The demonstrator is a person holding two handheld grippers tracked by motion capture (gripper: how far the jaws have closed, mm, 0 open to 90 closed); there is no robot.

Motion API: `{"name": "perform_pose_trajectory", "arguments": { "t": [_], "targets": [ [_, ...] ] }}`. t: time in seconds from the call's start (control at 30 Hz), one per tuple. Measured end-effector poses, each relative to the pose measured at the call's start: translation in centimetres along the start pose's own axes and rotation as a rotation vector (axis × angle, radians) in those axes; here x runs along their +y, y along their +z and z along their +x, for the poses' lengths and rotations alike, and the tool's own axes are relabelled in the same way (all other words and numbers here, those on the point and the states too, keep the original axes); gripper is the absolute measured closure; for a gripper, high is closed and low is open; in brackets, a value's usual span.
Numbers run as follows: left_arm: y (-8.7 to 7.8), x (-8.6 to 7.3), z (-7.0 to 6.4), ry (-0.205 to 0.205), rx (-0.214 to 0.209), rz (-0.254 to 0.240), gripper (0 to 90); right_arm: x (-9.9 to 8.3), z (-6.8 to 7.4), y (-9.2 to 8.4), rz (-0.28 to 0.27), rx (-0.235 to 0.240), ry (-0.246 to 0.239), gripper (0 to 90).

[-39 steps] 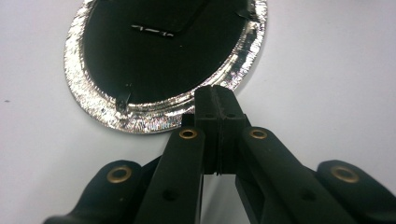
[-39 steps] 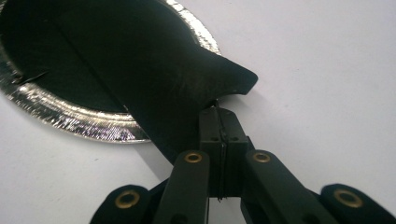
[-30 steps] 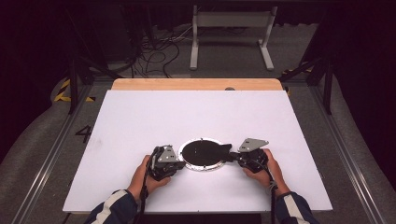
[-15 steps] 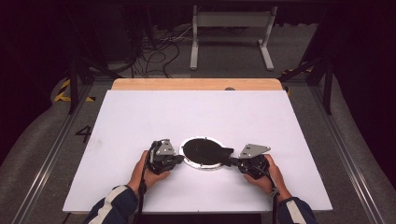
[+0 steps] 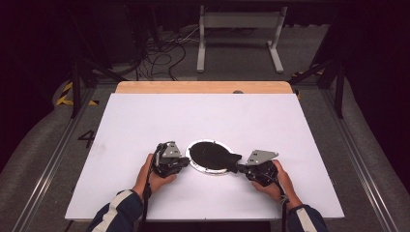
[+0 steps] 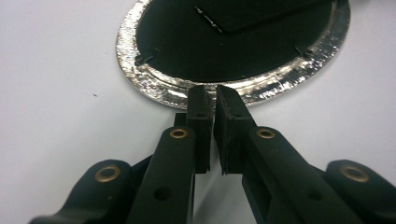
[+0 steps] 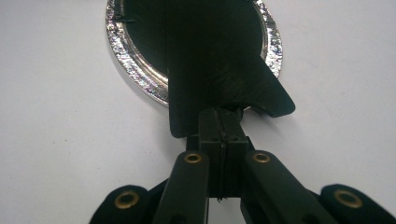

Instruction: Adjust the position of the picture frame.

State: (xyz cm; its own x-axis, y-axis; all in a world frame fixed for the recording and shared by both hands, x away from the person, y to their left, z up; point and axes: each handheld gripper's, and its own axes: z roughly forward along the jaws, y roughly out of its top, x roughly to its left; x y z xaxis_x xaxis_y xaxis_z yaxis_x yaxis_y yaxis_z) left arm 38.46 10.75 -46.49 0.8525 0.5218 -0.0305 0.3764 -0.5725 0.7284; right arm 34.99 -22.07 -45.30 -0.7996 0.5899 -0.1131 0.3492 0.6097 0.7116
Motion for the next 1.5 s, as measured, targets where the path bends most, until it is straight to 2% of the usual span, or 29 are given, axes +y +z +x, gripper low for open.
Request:
{"name": "perform_pose_trajectory", "arguments": {
  "t": [0.27,0.3,0.37,0.53,0.63,0.67,0.7,0.8,0.9,1.13,1.27,1.33,1.5],
  "targets": [
    [-0.2,0.0,-1.6,0.056,-0.053,0.028,86.0,-0.1,-0.2,0.1,0.007,0.009,0.005,90.0],
    [-0.1,0.1,-2.1,0.072,-0.074,0.028,86.0,-0.1,-0.3,0.1,0.007,0.01,0.006,90.0],
    [0.0,0.3,-2.4,0.099,-0.082,0.029,85.7,-0.1,-0.3,0.1,0.009,0.01,0.004,90.0],
    [0.3,0.4,-2.7,0.084,-0.093,0.023,85.5,0.3,-0.4,-0.2,0.0,0.024,-0.005,88.9],
    [0.5,0.5,-2.7,0.09,-0.082,0.016,85.1,0.7,-1.0,-0.8,-0.031,-0.018,0.005,89.6],
    [0.5,0.5,-2.7,0.09,-0.082,0.016,85.0,0.7,-1.0,-0.8,-0.031,-0.018,0.005,89.6],
    [0.6,0.5,-2.8,0.086,-0.076,0.011,85.0,0.8,-1.3,-0.9,-0.037,-0.041,0.014,90.0],
    [0.7,0.7,-2.9,0.089,-0.066,0.011,84.8,1.3,-1.8,-0.7,-0.057,-0.159,0.02,90.0],
    [0.8,0.6,-2.9,0.093,-0.065,0.009,84.7,1.6,-2.1,-0.1,-0.05,-0.213,0.024,90.0],
    [0.8,0.7,-2.8,0.103,-0.06,0.007,84.4,1.6,-2.8,1.6,-0.011,-0.186,0.05,90.0],
    [0.9,0.8,-2.7,0.111,-0.053,0.01,85.7,1.4,-3.0,1.9,0.014,-0.17,0.057,90.0],
    [0.9,0.8,-2.6,0.115,-0.047,0.009,85.8,1.3,-3.1,1.9,0.008,-0.159,0.064,90.0],
    [1.0,0.8,-2.3,0.095,-0.041,-0.003,84.1,1.2,-3.0,1.7,0.015,-0.144,0.049,90.0]
  ]
}}
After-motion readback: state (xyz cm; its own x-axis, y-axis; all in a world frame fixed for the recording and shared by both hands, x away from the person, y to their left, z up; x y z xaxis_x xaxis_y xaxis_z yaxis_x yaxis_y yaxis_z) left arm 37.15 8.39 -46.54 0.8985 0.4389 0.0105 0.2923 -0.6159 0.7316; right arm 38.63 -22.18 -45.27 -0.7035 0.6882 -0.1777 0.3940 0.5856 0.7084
